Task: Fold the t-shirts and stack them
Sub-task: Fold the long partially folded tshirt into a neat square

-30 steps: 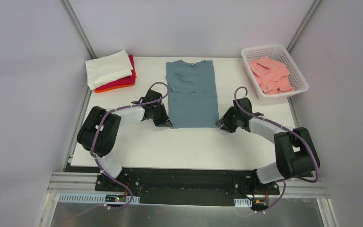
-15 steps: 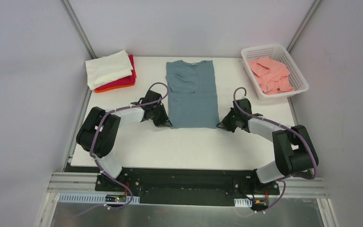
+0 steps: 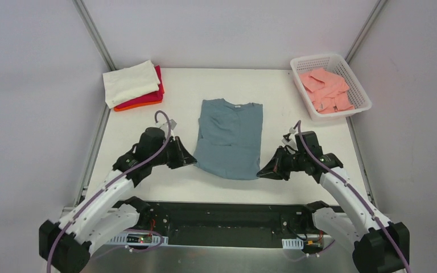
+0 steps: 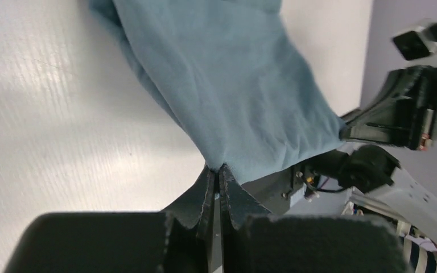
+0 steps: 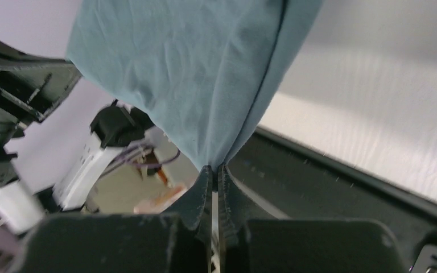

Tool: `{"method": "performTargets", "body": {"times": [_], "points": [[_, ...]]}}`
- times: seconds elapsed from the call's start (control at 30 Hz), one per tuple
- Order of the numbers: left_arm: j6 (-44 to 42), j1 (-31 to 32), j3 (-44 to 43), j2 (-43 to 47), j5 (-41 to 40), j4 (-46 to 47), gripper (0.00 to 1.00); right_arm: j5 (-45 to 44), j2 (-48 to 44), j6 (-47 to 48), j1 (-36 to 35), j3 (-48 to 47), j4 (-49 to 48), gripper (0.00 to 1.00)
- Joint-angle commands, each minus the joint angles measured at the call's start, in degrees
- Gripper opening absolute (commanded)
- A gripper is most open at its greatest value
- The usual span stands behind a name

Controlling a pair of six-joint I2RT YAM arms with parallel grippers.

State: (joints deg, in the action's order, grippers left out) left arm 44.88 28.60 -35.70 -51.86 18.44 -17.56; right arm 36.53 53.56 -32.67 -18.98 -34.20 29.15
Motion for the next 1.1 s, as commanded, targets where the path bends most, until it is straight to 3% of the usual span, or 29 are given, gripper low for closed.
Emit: {"method": "performTargets", "body": {"times": [0.0,0.13,0.3,0.47,0.7,0.83,1.07], "points": [[0.8,0.8,0.4,10.9,3.9,-7.2,0.00,14.7,-5.5,3.3,-0.6,-5.1,12.7,0.00],[1.8,0.8,-0.2,17.4,4.9,-9.0,0.00,19.2,-9.2,2.3,-0.6,-7.8,14.9,0.00],[0.4,0.9,-3.5,17.4,0.7,-9.5,0.00,15.2,-9.2,3.4,-0.2,-12.0,16.4,0.00],[0.2,0.8,-7.4,10.7,-9.0,-9.6,0.00,-1.5,-7.3,4.0,-0.1,-14.8,15.0,0.00],[-2.6,0.8,-14.1,-0.1,-16.2,-6.6,0.00,-10.9,-5.9,0.0,0.1,-13.1,2.4,0.00],[-4.1,0.6,-18.0,-5.9,-18.0,-5.1,0.00,-19.0,-5.0,-0.1,0.6,-14.1,0.2,0.00],[-5.9,-1.3,-22.9,-14.0,-20.1,-2.6,0.00,-20.0,2.6,2.4,2.6,-17.8,0.0,0.00]]}}
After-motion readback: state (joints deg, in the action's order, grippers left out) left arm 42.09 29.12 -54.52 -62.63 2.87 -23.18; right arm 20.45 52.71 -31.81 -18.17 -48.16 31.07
